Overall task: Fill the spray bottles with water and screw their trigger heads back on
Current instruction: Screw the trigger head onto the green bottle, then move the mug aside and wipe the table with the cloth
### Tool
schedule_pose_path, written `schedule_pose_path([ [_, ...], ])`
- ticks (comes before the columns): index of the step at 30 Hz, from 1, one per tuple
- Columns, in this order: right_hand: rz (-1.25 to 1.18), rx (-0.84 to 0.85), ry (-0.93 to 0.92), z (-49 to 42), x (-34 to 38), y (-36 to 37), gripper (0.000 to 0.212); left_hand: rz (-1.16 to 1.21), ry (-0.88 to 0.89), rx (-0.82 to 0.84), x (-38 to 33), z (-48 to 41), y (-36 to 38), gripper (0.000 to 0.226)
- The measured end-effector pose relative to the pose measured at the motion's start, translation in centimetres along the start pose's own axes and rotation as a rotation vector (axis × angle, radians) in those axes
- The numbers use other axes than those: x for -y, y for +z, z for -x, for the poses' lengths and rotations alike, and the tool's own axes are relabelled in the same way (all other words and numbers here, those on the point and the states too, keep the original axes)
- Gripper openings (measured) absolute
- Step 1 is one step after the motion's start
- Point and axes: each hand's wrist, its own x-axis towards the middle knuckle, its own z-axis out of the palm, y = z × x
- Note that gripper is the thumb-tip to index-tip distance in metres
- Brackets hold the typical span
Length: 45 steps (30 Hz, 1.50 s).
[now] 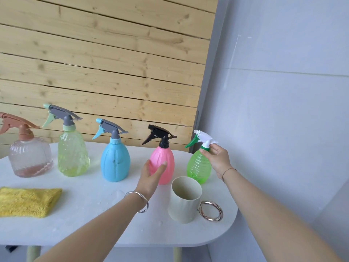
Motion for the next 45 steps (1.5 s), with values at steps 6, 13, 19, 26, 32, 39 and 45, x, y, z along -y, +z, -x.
schedule_pose_path([
  [6,0.051,-0.062,0.012,1.9,0.7,0.6,0.046,-0.006,-0.036,0.029,0.0,0.8,-0.5,0.081],
  [13,0.271,-0.124,0.070,9.8,1.1,-1.6,0.020,-0.104,-0.047,0.162,-0.1,4.3,-1.7,0.066],
  [19,0.373,-0.012,0.218,15.8,-0.8,-1.1,0.039,-0.102,-0.040,0.276,-0.6,8.5,-0.4,0.048],
  [26,0.151,-0.034,0.133,20.0,2.8,1.1,0.035,-0.147,0.100,0.243,-3.1,12.1,-2.5,0.070],
  [32,0.137,0.211,0.102,22.9,7.0,5.7,0.038,-0.298,0.196,0.212,-3.6,14.1,-10.3,0.074],
  [39,0.136,0.470,0.119,25.7,8.0,15.1,0.033,-0.280,0.125,0.045,-2.5,16.8,-22.0,0.077],
  [45,0.283,0.557,0.003,24.8,7.2,23.9,0.026,-0.267,0.077,-0.065,-1.8,18.7,-31.5,0.085],
])
